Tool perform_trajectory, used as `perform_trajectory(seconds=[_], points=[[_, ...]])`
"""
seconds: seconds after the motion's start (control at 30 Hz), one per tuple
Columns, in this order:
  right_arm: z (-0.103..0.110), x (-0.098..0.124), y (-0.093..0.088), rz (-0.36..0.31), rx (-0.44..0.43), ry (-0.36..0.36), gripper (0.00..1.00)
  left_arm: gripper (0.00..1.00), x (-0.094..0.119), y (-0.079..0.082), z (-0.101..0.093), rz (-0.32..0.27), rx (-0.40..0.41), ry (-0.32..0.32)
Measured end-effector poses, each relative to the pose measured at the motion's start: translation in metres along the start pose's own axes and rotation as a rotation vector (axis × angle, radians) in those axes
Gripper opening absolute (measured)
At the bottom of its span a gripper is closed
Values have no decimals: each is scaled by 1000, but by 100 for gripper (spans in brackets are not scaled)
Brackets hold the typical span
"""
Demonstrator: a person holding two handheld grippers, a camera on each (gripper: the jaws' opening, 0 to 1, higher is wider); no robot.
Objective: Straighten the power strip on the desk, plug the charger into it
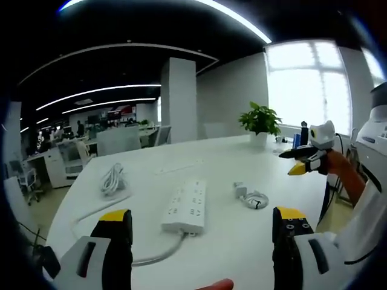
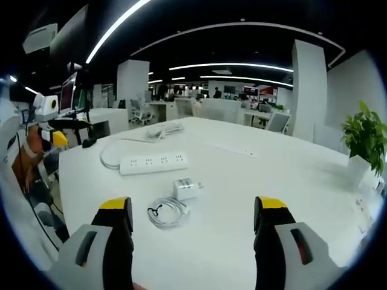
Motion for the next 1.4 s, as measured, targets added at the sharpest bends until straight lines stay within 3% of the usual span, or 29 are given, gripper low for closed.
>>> perform_trajectory(seconds=[0.3,0.67,0.7,0.77,0.87,1.1,1.3,1.4], points=[[-1,1,1,-8,3,-1,81,96,-3,4,1,-24,37,10],[1,-2,4,0,20,10,81,96,0,-1,7,-2,51,39],[1,-3,3,1,21,10,79,96,-2,-1,7,-8,59,37],[-5,-4,3,4,90,-28,64,96,-6,2,4,-34,85,13],[-9,-9,0,26,108,-43,73,96,-10,6,1,-42,89,0],[-9,-16,4,-18,96,7,75,96,-23,5,-2,-14,52,-17],[-4,-21,7,-35,65,58,89,96,-29,3,-5,9,48,-33],[-3,-22,8,-44,32,73,90,96,-31,3,-4,13,58,-29]])
Point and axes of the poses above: the point that each gripper's makers call its tool centre point, and the gripper's own axes: x roughly backward along the fingers, z roughly to its left, y roughly out of its top, the point moved 8 cm from there along x, roughly backward along the fingers, and after that the axes turned 15 degrees about -z, right-handed, at the moved point
